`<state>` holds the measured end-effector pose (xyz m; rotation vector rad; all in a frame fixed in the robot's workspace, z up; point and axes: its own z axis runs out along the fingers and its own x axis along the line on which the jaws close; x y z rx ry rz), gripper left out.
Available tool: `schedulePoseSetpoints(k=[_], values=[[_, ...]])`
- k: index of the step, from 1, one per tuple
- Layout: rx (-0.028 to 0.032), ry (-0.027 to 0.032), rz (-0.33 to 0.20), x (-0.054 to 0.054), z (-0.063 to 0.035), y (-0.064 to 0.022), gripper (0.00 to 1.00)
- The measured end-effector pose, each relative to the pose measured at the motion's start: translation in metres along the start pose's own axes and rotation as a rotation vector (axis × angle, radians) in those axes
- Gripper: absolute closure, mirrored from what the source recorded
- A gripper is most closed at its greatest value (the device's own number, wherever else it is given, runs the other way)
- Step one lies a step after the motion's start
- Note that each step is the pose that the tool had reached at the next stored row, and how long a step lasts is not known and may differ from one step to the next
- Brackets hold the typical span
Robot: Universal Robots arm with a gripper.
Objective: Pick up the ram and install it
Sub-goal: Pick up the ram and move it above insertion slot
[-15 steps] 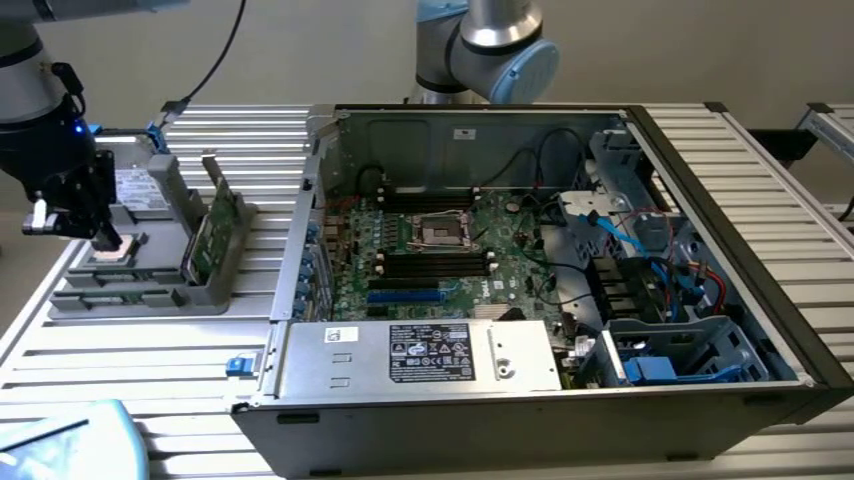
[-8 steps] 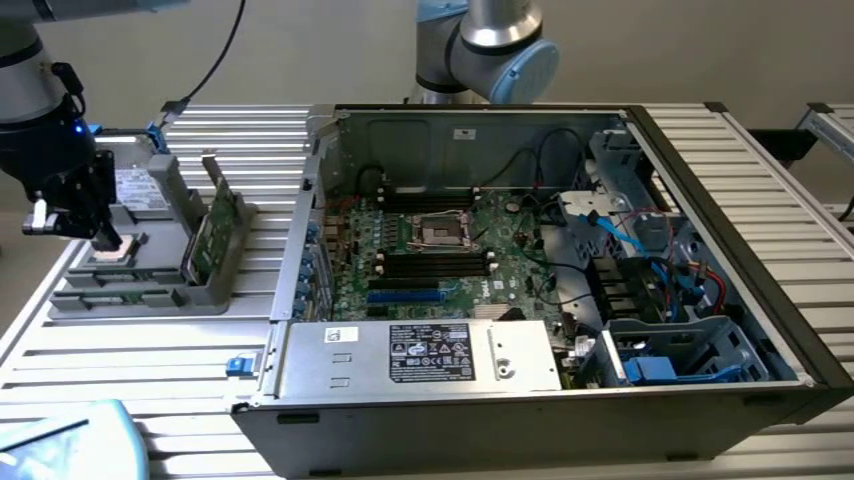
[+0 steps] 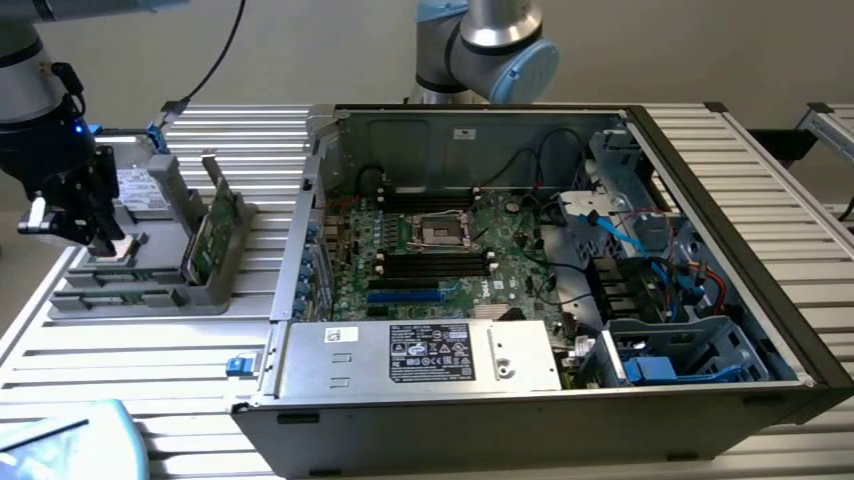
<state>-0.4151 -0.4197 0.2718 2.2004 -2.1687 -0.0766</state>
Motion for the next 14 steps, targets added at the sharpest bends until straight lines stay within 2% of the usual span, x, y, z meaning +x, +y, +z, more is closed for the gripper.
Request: schedulePoseSetpoints(k=[1, 8, 14], values=[[0.0000, 0.0000, 0.000, 0.000, 0.0000, 0.0000, 0.69], [0.0022, 0.0001, -0.002, 0.000, 0.0113, 0.0093, 0.69], [0.0021, 0.0005, -0.007, 0.005, 0.0223, 0.0097, 0.69]])
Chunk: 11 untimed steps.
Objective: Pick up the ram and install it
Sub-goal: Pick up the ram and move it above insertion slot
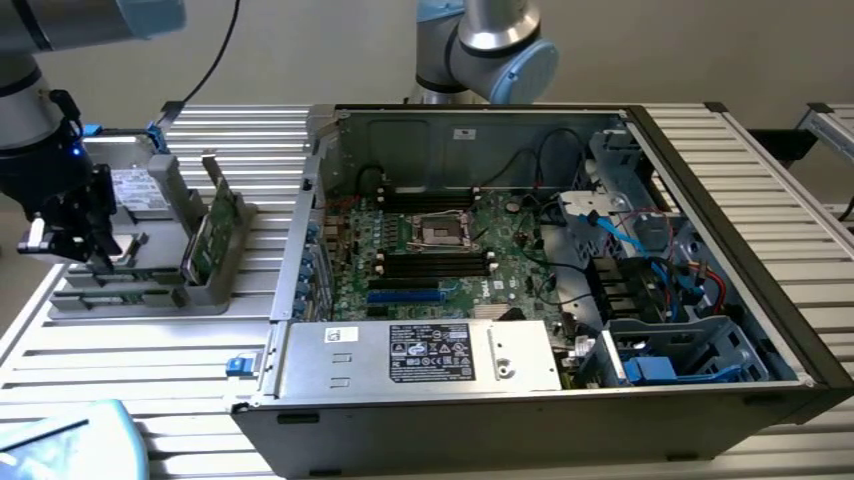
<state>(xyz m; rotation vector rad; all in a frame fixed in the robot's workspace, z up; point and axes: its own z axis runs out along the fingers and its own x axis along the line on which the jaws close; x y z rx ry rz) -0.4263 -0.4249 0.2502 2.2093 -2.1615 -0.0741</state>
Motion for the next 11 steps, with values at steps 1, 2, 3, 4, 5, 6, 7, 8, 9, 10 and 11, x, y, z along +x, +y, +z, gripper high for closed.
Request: schedulePoseSetpoints(k=[1, 2, 3, 4, 5, 6, 7, 8, 9, 10, 11], values=[[-0.0001, 0.0001, -0.001, 0.001, 0.0016, -0.0001, 0.69], [0.0001, 0.0001, -0.003, 0.002, 0.0035, -0.0002, 0.69], [0.0003, 0.0001, -0.004, 0.002, 0.0055, -0.0004, 0.69], [0.0002, 0.0003, -0.007, 0.003, 0.0073, -0.0005, 0.69], [0.0001, 0.0006, -0.010, 0.003, 0.0089, -0.0006, 0.69], [0.0000, 0.0010, -0.014, 0.004, 0.0108, -0.0007, 0.69], [0.0001, 0.0012, -0.019, 0.004, 0.0127, -0.0008, 0.69], [0.0000, 0.0016, -0.023, 0.005, 0.0145, -0.0009, 0.69], [0.0002, 0.0018, -0.027, 0.005, 0.0163, -0.0010, 0.69], [0.0001, 0.0021, -0.032, 0.006, 0.0181, -0.0012, 0.69], [0.0000, 0.0025, -0.036, 0.006, 0.0199, -0.0013, 0.69]])
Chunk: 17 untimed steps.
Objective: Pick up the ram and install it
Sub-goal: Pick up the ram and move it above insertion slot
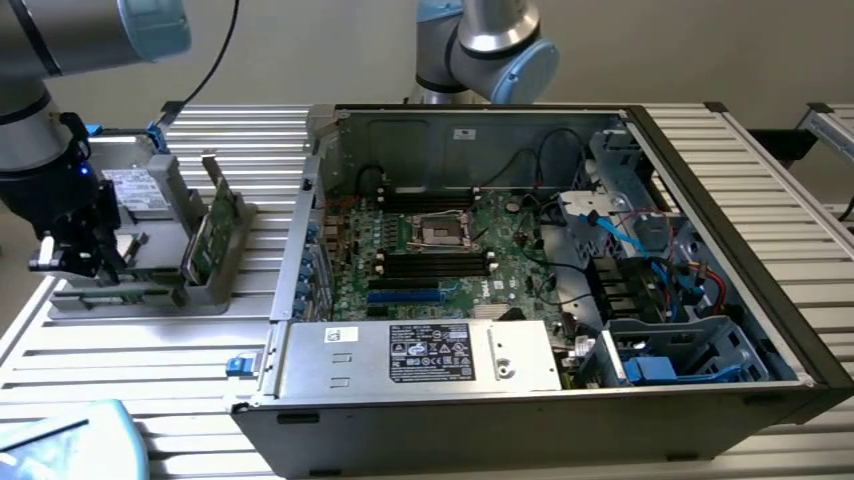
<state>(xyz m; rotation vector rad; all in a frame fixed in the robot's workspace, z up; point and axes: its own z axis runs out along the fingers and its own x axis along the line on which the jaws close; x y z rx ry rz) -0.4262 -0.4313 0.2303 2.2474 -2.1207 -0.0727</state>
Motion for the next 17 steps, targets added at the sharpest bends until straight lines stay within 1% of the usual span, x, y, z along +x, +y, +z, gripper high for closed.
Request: schedulePoseSetpoints(k=[12, 17], values=[[0.0001, 0.0032, -0.047, 0.002, 0.0217, -0.0014, 0.69], [0.0003, 0.0033, -0.067, 0.002, 0.0309, -0.0020, 0.69]])
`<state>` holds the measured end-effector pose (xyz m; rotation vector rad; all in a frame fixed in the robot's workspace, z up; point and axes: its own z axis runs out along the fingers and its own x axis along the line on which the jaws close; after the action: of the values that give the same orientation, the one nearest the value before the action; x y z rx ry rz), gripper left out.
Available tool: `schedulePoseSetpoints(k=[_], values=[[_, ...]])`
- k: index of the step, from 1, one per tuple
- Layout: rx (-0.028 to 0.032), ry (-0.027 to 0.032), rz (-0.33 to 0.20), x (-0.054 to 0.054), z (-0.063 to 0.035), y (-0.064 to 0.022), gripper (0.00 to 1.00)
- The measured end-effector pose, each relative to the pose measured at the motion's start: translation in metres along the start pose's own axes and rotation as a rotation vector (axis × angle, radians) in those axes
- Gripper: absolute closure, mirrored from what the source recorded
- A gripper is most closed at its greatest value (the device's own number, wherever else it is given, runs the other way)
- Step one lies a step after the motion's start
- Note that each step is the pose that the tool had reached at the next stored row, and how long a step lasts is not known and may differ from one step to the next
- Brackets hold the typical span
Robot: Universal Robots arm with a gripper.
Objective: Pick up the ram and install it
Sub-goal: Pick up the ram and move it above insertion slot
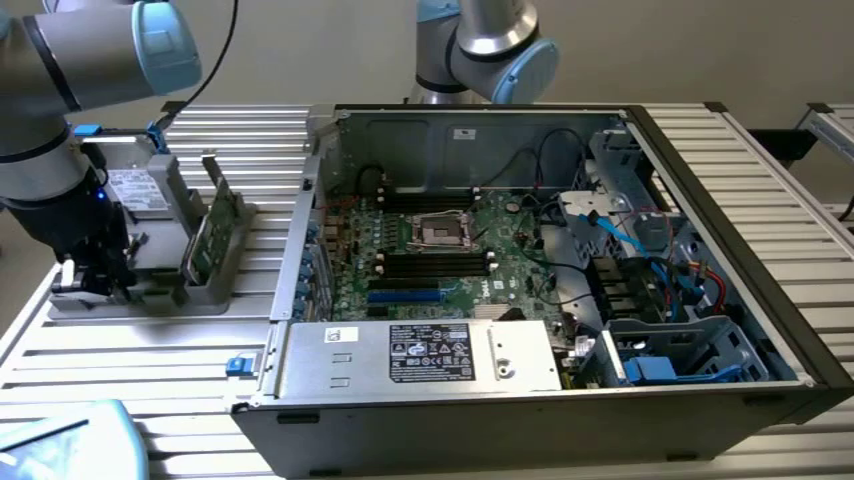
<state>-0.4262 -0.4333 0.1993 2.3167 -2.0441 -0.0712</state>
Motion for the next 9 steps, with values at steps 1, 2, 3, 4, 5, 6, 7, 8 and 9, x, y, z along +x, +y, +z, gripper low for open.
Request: schedulePoseSetpoints(k=[1, 2, 3, 4, 5, 6, 7, 8, 9], values=[[-0.0001, 0.0000, -0.003, 0.0000, 0.0017, -0.0001, 0.69], [0.0000, 0.0000, -0.007, 0.0000, 0.0035, -0.0003, 0.69], [0.0000, -0.0002, -0.010, 0.0000, 0.0053, -0.0004, 0.69], [0.0000, -0.0002, -0.011, 0.0000, 0.0058, -0.0004, 0.69], [-0.0004, 0.0000, -0.011, 0.0000, 0.0057, -0.0003, 0.69], [-0.0005, 0.0000, -0.011, 0.0000, 0.0057, -0.0003, 0.69], [-0.0005, -0.0001, -0.011, 0.0000, 0.0058, -0.0004, 0.69], [-0.0006, 0.0000, -0.011, 0.0000, 0.0058, -0.0004, 0.69], [-0.0005, -0.0001, -0.011, 0.0000, 0.0059, -0.0004, 0.69]])
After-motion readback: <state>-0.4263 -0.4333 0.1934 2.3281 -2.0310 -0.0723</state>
